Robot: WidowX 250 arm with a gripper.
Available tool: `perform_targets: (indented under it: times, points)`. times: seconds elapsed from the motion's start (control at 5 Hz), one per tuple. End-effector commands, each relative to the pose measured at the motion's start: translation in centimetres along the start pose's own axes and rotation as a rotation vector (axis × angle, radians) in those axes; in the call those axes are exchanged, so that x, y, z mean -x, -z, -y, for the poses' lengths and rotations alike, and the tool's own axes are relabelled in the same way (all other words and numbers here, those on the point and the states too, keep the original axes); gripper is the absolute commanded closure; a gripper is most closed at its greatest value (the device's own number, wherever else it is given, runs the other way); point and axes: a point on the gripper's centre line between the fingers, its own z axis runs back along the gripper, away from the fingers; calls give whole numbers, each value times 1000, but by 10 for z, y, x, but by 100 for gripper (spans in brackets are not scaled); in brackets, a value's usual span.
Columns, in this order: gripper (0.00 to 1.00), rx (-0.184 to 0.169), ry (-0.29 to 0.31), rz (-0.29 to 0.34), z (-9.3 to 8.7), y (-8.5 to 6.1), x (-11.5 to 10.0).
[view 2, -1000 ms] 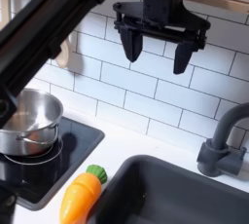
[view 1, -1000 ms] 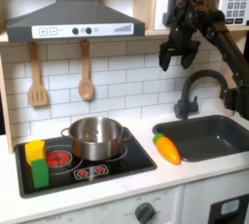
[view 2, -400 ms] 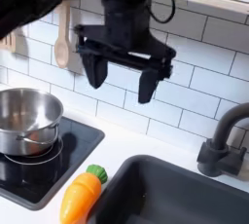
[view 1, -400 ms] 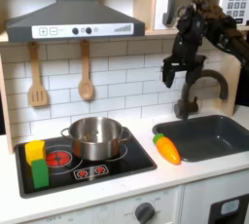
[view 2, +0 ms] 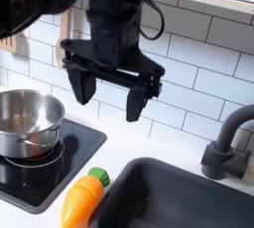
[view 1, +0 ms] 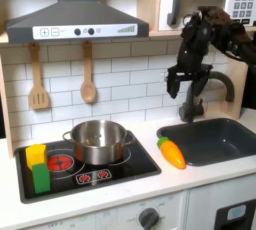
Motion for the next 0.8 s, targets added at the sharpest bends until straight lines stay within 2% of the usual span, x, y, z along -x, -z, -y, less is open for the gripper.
perform_targets:
  times: [0.0, 0.6]
  points:
    - [0, -1, 21, -44, -1, 16, 12]
    - [0, -15, 52, -112, -11, 54, 25]
